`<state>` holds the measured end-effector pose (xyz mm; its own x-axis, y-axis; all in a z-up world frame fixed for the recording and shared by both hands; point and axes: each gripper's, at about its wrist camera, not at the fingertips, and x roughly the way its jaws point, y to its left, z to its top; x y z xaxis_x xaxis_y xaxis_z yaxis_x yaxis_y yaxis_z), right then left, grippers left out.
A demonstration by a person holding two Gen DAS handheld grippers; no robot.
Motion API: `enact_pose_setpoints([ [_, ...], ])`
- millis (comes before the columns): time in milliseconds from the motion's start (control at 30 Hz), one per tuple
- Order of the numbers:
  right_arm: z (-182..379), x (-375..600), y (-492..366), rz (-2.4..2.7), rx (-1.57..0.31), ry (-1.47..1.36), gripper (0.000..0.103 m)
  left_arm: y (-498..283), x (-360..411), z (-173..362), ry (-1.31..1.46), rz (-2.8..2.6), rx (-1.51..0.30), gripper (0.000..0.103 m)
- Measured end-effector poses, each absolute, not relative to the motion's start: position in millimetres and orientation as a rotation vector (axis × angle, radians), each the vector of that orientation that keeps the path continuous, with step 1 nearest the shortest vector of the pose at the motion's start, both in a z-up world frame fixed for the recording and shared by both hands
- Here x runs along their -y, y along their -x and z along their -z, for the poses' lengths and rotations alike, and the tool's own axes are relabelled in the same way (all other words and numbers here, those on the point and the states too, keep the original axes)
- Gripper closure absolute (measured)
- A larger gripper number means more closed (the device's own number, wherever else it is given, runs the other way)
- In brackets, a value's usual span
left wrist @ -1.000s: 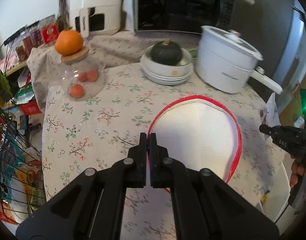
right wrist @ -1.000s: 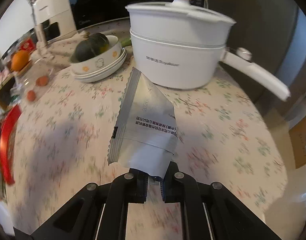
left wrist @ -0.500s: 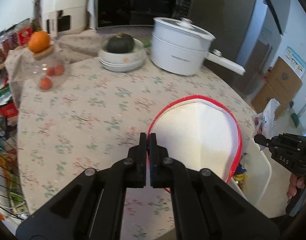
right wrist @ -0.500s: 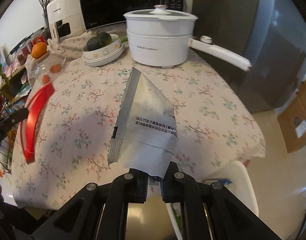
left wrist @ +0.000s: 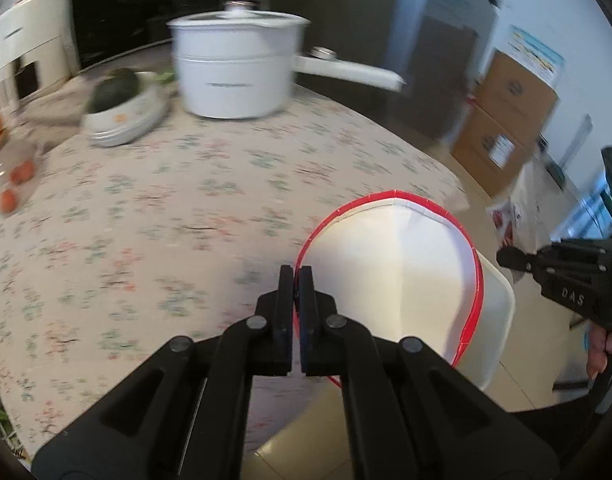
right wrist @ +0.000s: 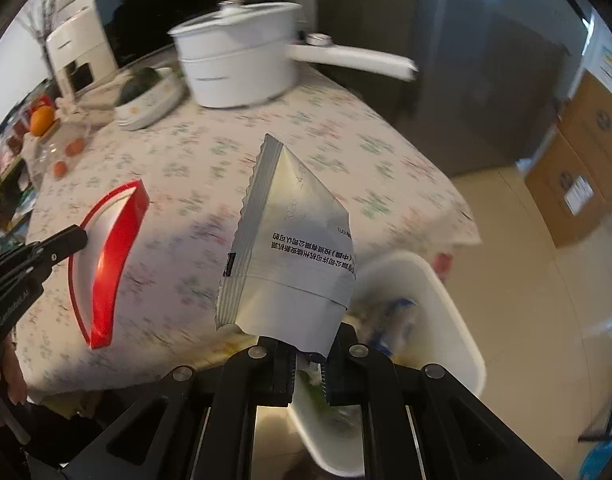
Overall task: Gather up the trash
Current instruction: 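Drop the plate into the bin with the left gripper while the right gripper drops the packet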
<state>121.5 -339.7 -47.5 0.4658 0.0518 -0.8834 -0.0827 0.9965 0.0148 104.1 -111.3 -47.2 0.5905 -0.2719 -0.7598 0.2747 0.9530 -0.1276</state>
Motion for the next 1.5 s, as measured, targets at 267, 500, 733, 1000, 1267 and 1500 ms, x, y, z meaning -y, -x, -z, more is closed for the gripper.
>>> enact_pose_setpoints([
  [267,69.2,409.7,-99.7,0.024,-1.142,-0.042,0.093,-102.4,189.3,66.3,-0.097,0.425,-0.905,0.100],
  [500,80.4,445.3,-87.4,0.065,-1.171,-0.081,0.093,-108.1,231.5,84.8,-0.133,0.464,-0.922,0.100],
  [733,81.3,455.1,-84.7,0.066,-1.175,-0.095,0.093,-112.6,257.5,104.2,-0.186,0.534,-0.922,0.099],
  [1000,82.5,452.7,-86.3,0.064,-1.184,-0.092,0.093,-109.0,254.5,101.6,-0.208,0.571,-0.892,0.070],
  [1267,95.7,432.0,-92.9,0.015,-1.245,-0.086,0.092,-102.1,203.0,76.4,-0.189,0.485,-0.865,0.039],
  [1500,107.1,402.7,-103.4,-0.020,-1.293,-0.060,0.090,-96.3,155.4,62.0,-0.159,0.388,-0.851,0.022],
])
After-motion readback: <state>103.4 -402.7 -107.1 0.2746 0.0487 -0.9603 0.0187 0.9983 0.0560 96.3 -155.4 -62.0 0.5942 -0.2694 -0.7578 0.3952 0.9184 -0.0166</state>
